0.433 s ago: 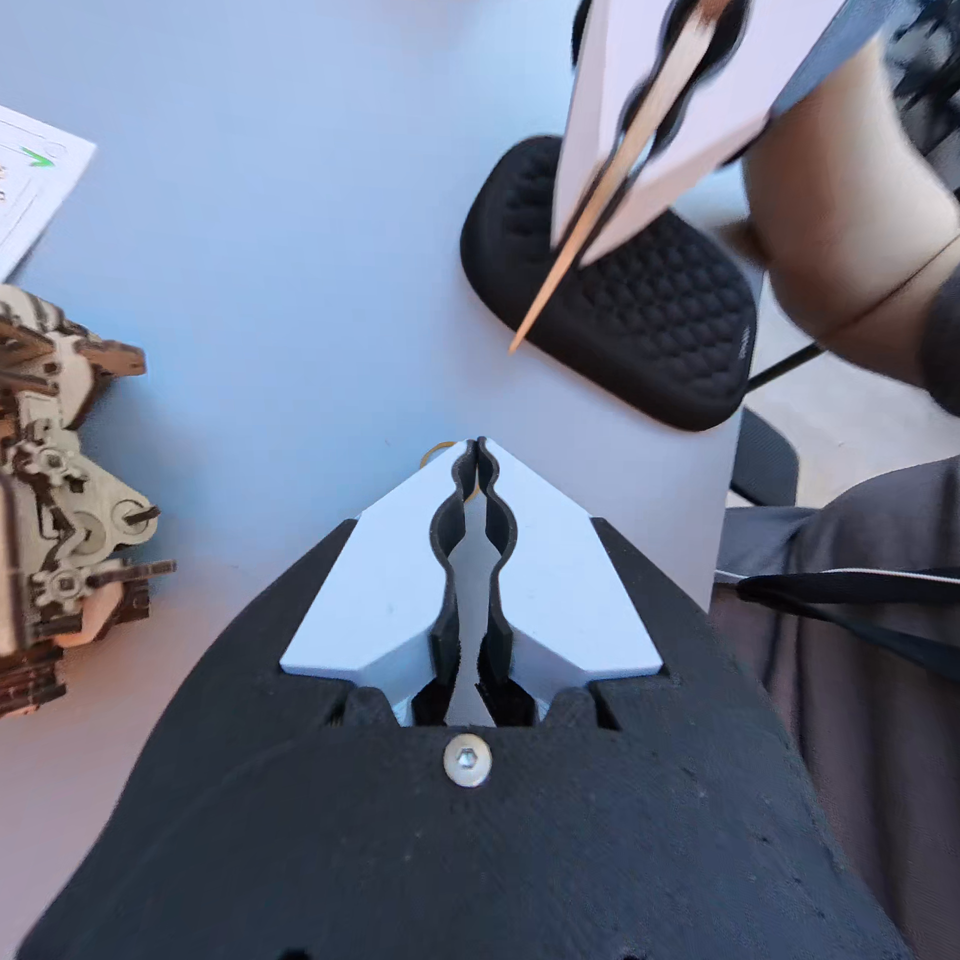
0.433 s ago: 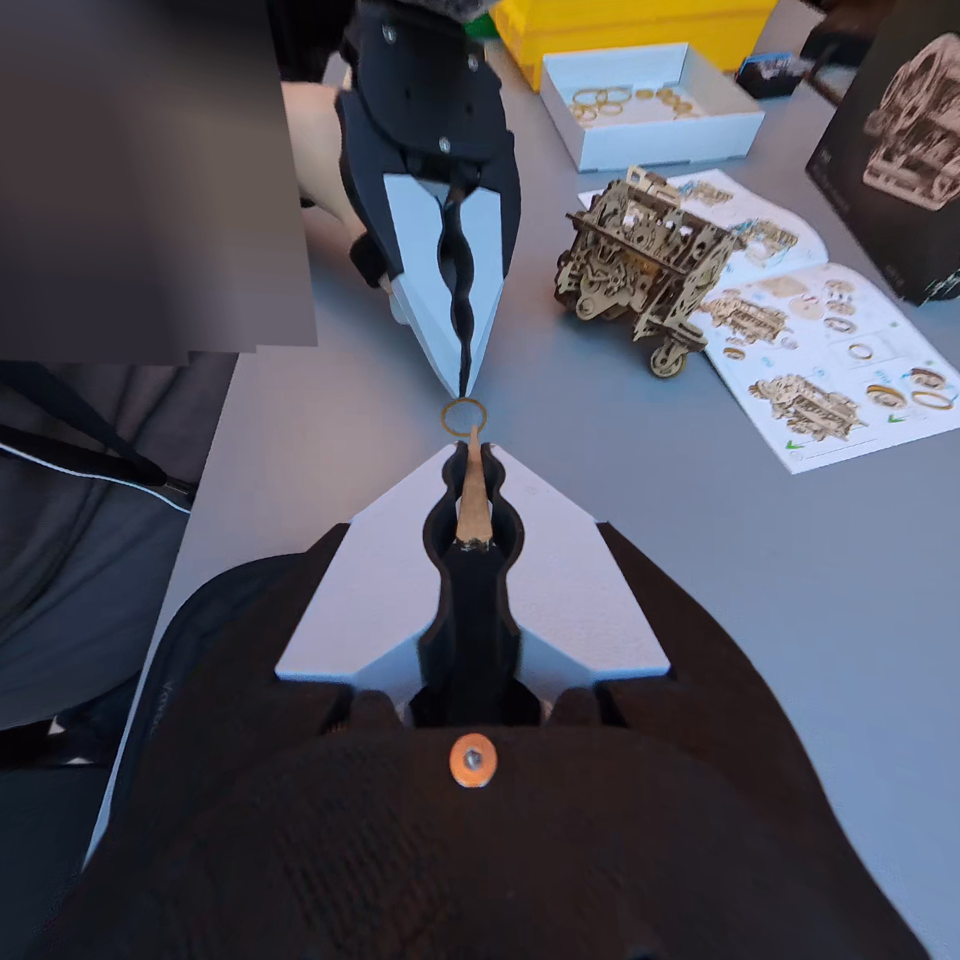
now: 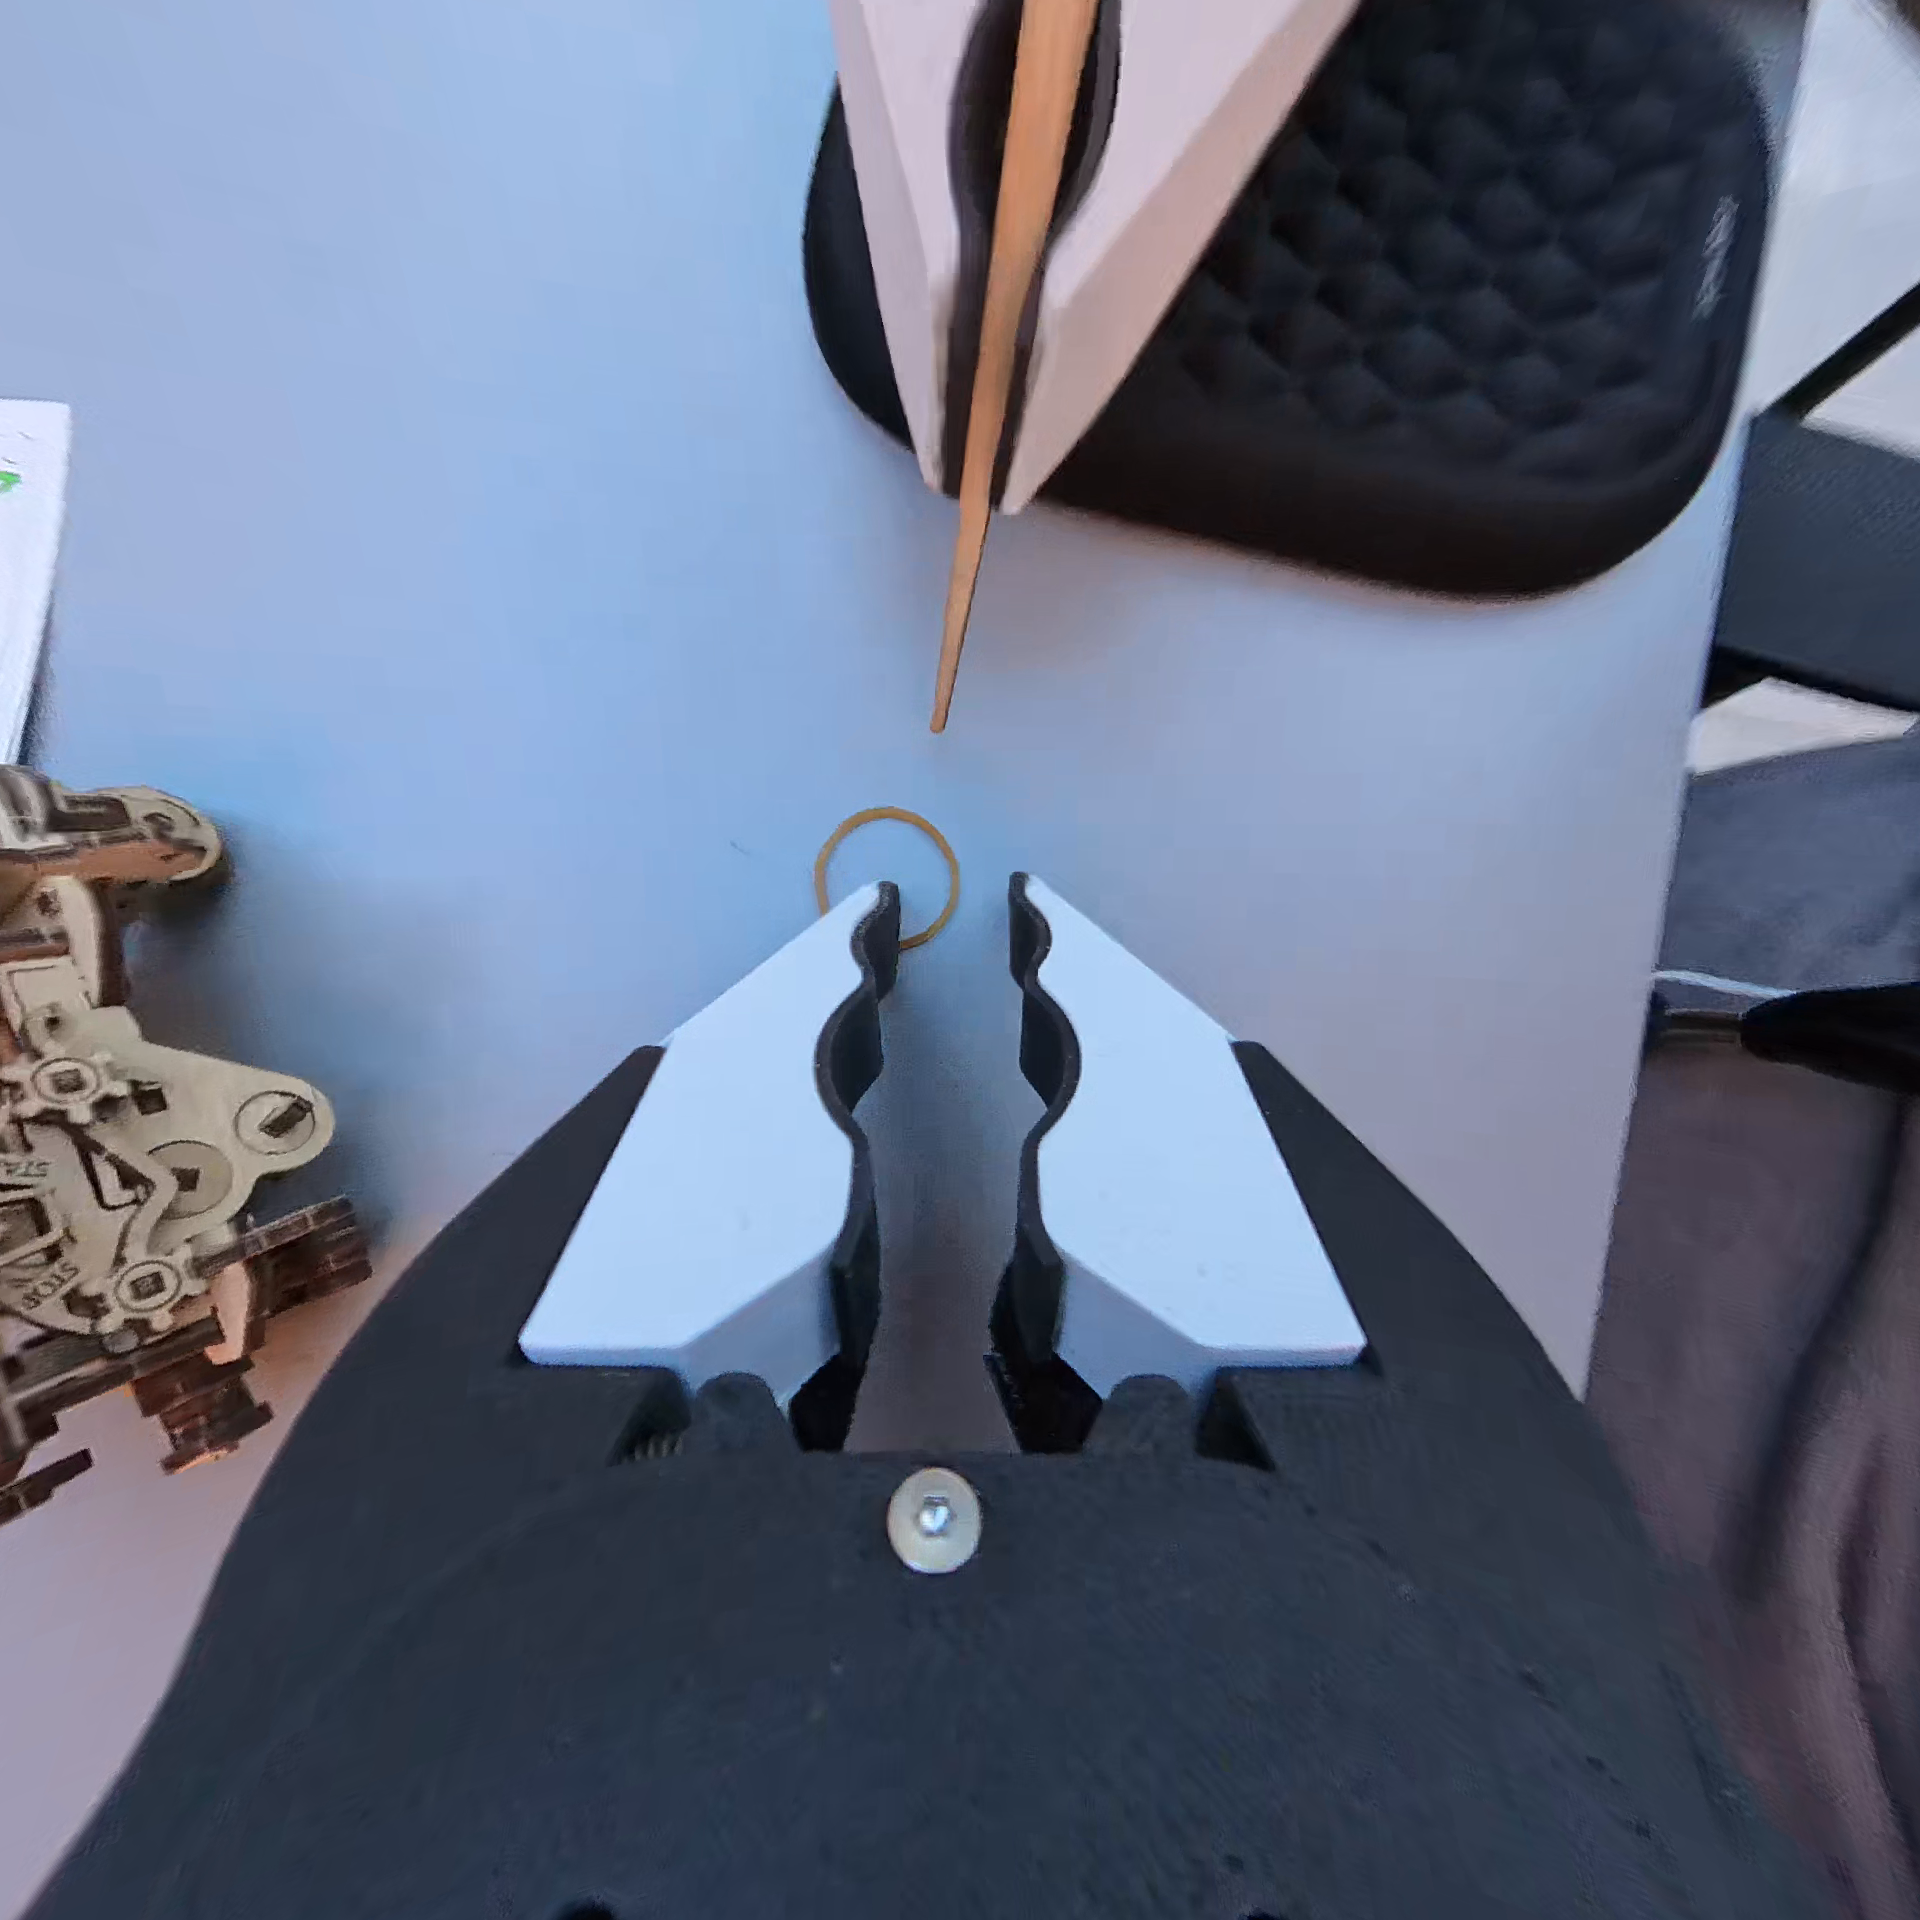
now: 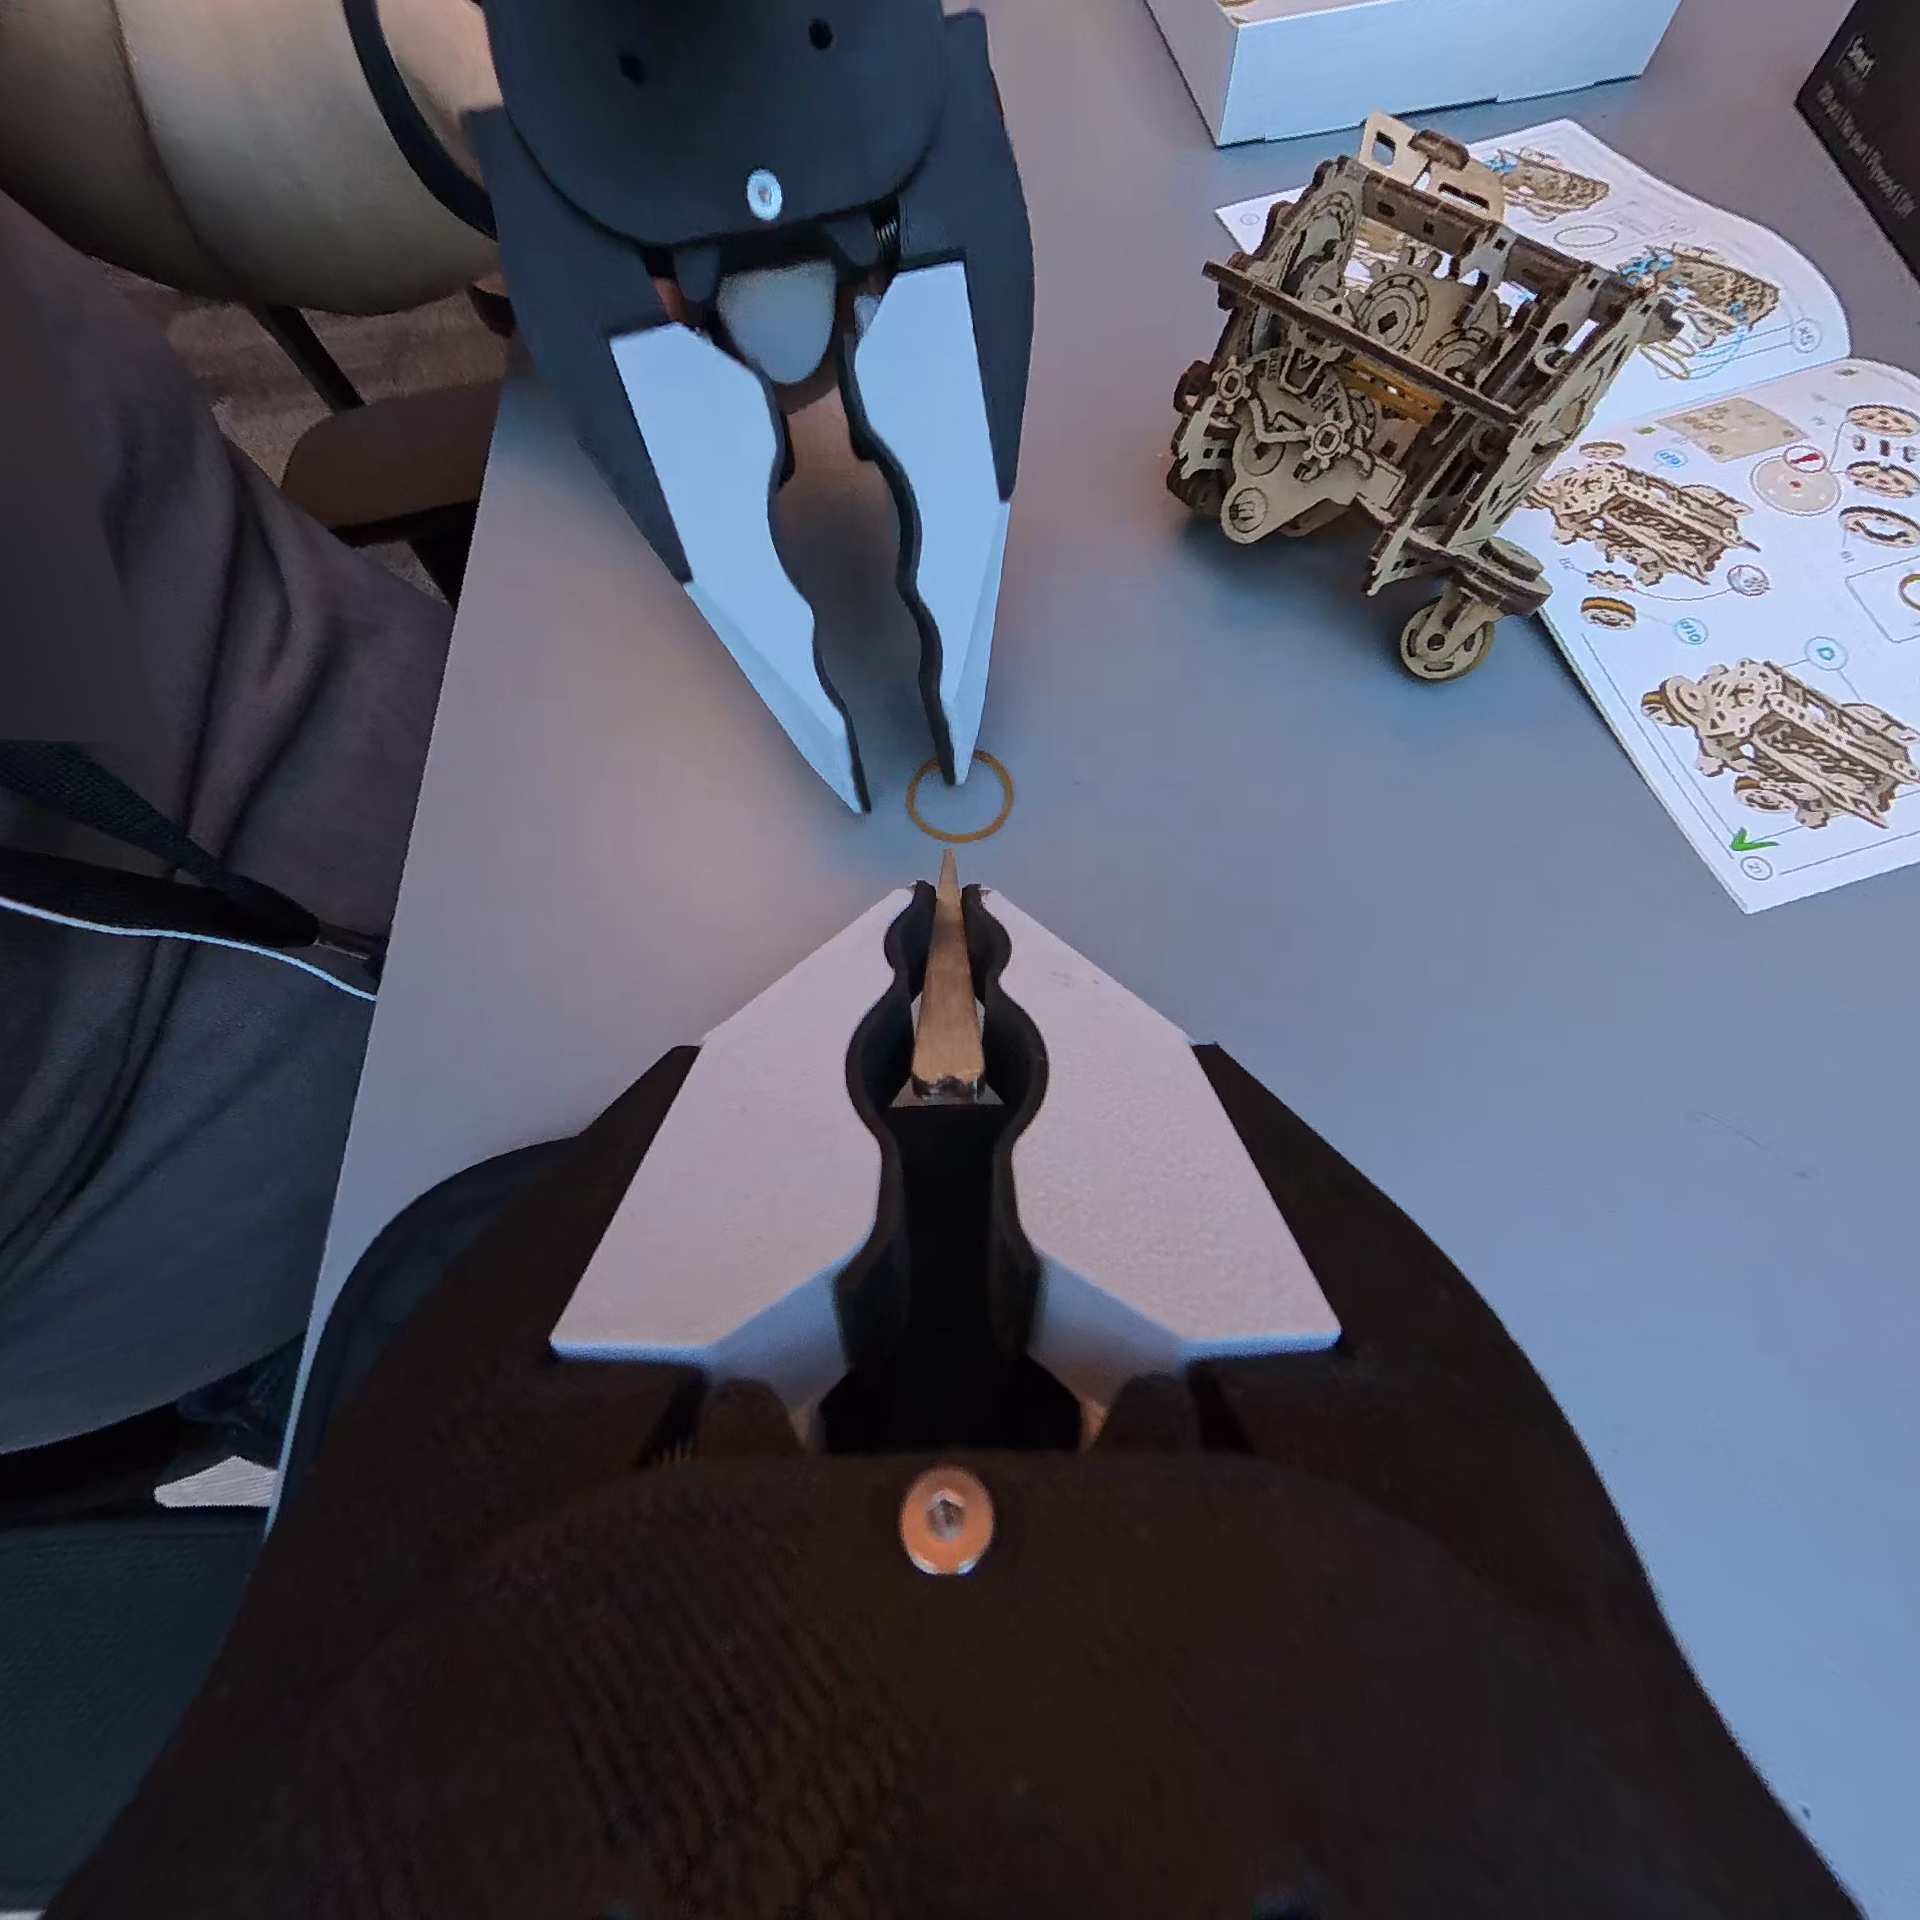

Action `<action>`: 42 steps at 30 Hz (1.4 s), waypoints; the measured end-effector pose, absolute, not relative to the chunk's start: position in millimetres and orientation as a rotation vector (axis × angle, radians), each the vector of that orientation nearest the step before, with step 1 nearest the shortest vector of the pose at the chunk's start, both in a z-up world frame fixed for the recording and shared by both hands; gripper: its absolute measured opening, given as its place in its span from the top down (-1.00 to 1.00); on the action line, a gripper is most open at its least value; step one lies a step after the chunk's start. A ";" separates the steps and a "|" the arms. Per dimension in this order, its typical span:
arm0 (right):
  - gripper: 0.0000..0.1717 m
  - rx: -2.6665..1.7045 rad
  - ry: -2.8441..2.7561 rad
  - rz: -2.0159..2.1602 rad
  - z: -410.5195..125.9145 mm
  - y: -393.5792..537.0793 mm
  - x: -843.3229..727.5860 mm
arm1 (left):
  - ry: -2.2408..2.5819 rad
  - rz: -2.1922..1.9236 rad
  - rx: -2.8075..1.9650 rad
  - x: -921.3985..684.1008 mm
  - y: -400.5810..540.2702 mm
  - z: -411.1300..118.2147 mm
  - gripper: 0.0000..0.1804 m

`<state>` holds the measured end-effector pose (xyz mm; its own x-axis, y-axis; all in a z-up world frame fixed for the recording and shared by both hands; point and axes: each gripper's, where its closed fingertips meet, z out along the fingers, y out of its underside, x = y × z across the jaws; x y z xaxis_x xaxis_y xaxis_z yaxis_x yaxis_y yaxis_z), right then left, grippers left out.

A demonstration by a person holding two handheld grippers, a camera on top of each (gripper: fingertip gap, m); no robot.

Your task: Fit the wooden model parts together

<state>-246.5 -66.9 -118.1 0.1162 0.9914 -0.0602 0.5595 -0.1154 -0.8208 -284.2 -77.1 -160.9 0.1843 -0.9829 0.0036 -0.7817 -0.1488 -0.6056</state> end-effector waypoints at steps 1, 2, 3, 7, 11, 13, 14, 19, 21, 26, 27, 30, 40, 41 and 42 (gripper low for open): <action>0.96 -1.753 -1.503 0.864 -116.7 -67.4 -246.0 | 1.673 -0.520 -1.972 -284.3 -75.7 -161.5 0.82; 0.96 -1.747 -1.496 0.871 -115.3 -68.4 -245.6 | 1.715 -0.487 -1.955 -285.1 -76.1 -162.1 0.82; 0.96 -1.742 -1.491 0.882 -114.0 -69.8 -245.4 | 1.768 -0.472 -1.940 -285.3 -78.2 -162.2 0.78; 0.96 -1.731 -1.473 0.901 -111.9 -69.8 -242.9 | 2.065 -0.398 -1.858 -287.9 -85.0 -163.4 0.84; 0.96 -1.694 -1.422 0.926 -104.7 -68.4 -237.9 | 2.263 -0.297 -1.846 -291.7 -81.5 -164.7 0.89; 0.96 -1.664 -1.398 0.924 -98.1 -68.8 -232.9 | 2.329 -0.243 -1.834 -291.8 -81.0 -165.1 0.90; 0.96 -1.648 -1.384 0.924 -94.0 -68.8 -229.9 | 2.354 -0.220 -1.828 -291.4 -80.8 -165.2 0.91; 0.96 -1.591 -1.280 0.926 -73.7 -64.2 -208.1 | 2.375 -0.156 -1.841 -289.3 -78.7 -165.8 0.99; 0.96 -1.566 -1.242 0.921 -64.8 -62.9 -198.8 | 2.369 -0.141 -1.840 -289.5 -79.4 -165.9 1.00; 0.96 -1.534 -1.185 0.916 -52.3 -62.8 -183.5 | 2.369 -0.086 -1.845 -289.8 -79.8 -166.0 1.00; 0.96 -1.529 -1.182 0.911 -50.9 -63.2 -182.1 | 2.369 -0.081 -1.856 -289.8 -79.9 -166.2 1.00; 0.96 -1.512 -1.181 0.898 -47.6 -65.3 -180.8 | 2.375 -0.068 -1.856 -290.1 -80.0 -166.1 1.00; 0.96 -1.625 -1.296 0.895 -80.3 -72.4 -197.7 | 2.293 -0.175 -1.925 -291.5 -79.6 -165.2 1.00; 0.96 -1.631 -1.309 0.889 -83.1 -73.1 -199.5 | 2.286 -0.186 -1.929 -291.9 -79.5 -165.1 1.00; 0.96 -1.638 -1.318 0.886 -85.5 -73.6 -200.6 | 2.282 -0.193 -1.932 -292.5 -79.4 -165.1 1.00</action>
